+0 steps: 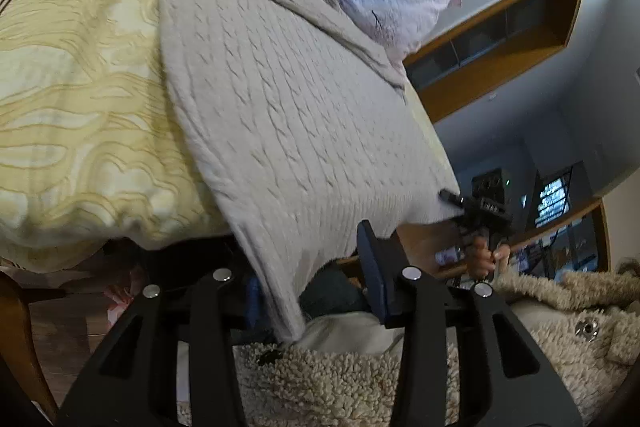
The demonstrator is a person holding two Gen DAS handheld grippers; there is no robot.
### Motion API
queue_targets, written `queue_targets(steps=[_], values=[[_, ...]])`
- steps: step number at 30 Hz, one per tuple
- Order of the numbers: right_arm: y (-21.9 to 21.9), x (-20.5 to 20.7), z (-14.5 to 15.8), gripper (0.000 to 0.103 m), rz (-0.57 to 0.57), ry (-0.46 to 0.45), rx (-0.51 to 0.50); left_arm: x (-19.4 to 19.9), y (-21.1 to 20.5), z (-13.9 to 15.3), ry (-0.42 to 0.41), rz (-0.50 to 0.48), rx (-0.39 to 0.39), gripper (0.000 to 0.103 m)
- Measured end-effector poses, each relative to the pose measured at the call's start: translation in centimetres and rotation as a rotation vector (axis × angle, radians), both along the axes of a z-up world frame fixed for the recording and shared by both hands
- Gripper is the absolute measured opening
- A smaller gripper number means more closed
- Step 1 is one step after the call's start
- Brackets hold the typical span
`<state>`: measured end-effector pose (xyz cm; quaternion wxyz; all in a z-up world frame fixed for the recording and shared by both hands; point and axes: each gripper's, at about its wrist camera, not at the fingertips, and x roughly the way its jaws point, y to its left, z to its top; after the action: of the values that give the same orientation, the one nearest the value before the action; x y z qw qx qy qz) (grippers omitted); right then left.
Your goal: Fold small clothes
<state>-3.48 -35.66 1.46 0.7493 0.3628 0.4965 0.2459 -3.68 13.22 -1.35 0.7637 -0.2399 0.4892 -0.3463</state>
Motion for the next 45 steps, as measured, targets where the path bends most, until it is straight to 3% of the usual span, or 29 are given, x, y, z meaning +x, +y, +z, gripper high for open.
queue_targets(steps=[2, 4, 7, 13, 18, 24, 30, 35, 45], values=[[0.1, 0.0, 0.6, 0.010, 0.007, -0.028, -0.002, 0.0, 0.0, 0.1, -0.006, -0.005, 0.000, 0.035], [0.3, 0.1, 0.9, 0.010, 0.007, -0.046, -0.015, 0.1, 0.1, 0.2, -0.001, 0.001, -0.008, 0.018], [0.7, 0.3, 2.1, 0.009, -0.003, -0.100, -0.038, 0.2, 0.5, -0.2, 0.017, 0.011, 0.008, 0.007], [1.1, 0.6, 5.0, 0.008, -0.040, -0.226, -0.096, 0.7, 1.2, 1.9, -0.054, 0.032, 0.048, 0.006], [1.4, 1.8, 7.2, 0.008, -0.080, -0.328, -0.155, 2.8, 3.1, 4.8, -0.123, 0.127, 0.050, 0.006], [1.9, 4.4, 9.2, 0.008, -0.143, -0.417, -0.223, 6.8, 3.0, 8.7, -0.225, 0.183, 0.112, 0.006], [2.5, 7.4, 11.6, 0.008, -0.192, -0.545, -0.347, 12.1, 2.4, 11.4, -0.269, 0.253, 0.201, 0.006], [2.6, 10.5, 12.1, 0.008, -0.222, -0.588, -0.438, 15.9, 2.3, 12.5, -0.291, 0.310, 0.191, 0.006], [2.2, 17.2, 10.5, 0.008, -0.315, -0.548, -0.469, 23.7, 0.9, 12.5, -0.313, 0.366, 0.249, 0.006]])
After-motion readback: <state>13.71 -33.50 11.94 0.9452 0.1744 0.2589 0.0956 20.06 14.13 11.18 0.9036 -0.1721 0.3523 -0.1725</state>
